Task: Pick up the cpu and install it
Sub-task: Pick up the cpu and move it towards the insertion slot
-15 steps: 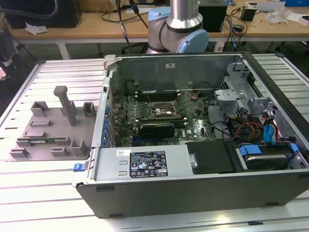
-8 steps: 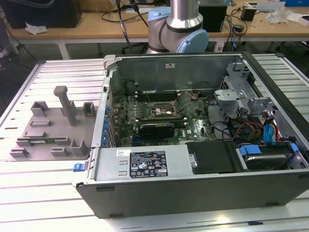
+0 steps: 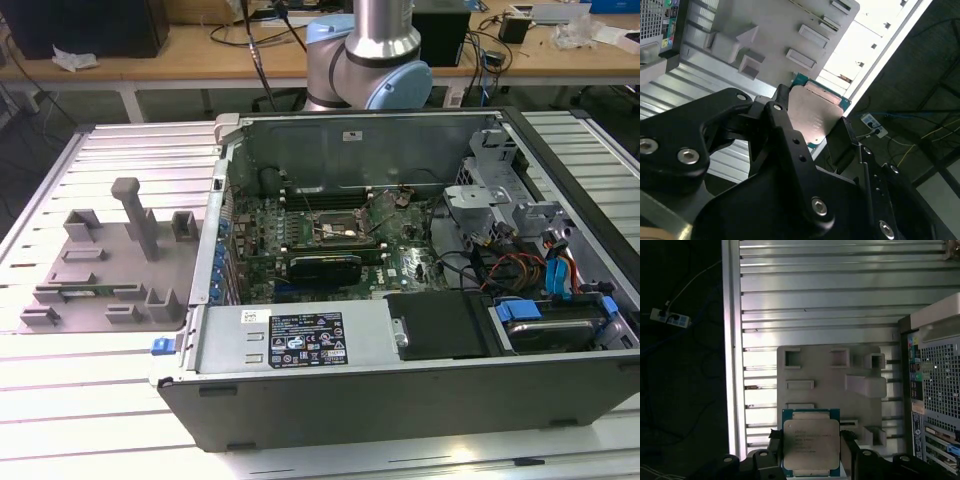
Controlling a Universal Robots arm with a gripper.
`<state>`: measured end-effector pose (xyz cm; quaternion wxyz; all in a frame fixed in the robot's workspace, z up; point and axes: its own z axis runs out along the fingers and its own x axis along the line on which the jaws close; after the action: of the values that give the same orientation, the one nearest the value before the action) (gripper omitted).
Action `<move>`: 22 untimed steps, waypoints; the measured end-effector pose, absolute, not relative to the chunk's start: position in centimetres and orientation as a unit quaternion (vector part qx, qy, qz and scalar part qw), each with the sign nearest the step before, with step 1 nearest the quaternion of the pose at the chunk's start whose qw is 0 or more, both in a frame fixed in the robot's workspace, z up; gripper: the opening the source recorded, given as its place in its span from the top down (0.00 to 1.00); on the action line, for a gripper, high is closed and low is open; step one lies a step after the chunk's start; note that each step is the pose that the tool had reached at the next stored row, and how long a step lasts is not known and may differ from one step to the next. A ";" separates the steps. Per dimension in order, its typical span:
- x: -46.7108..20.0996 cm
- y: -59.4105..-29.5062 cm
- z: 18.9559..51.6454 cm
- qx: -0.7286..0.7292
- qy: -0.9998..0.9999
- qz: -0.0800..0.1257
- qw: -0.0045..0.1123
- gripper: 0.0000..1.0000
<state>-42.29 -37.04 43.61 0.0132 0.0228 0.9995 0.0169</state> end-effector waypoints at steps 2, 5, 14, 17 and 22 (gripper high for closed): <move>-42.3 -37.0 44.1 0.023 1.000 0.017 0.013 0.45; -42.3 -37.0 44.2 0.023 1.000 0.017 0.013 0.45; -40.5 -37.0 44.2 0.023 1.000 0.017 0.013 0.45; -39.8 -37.0 44.2 0.023 1.000 0.017 0.013 0.45; -38.5 -37.0 44.2 0.023 1.000 0.017 0.013 0.45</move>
<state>-38.54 -37.04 44.24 0.0132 0.0229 0.9995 0.0169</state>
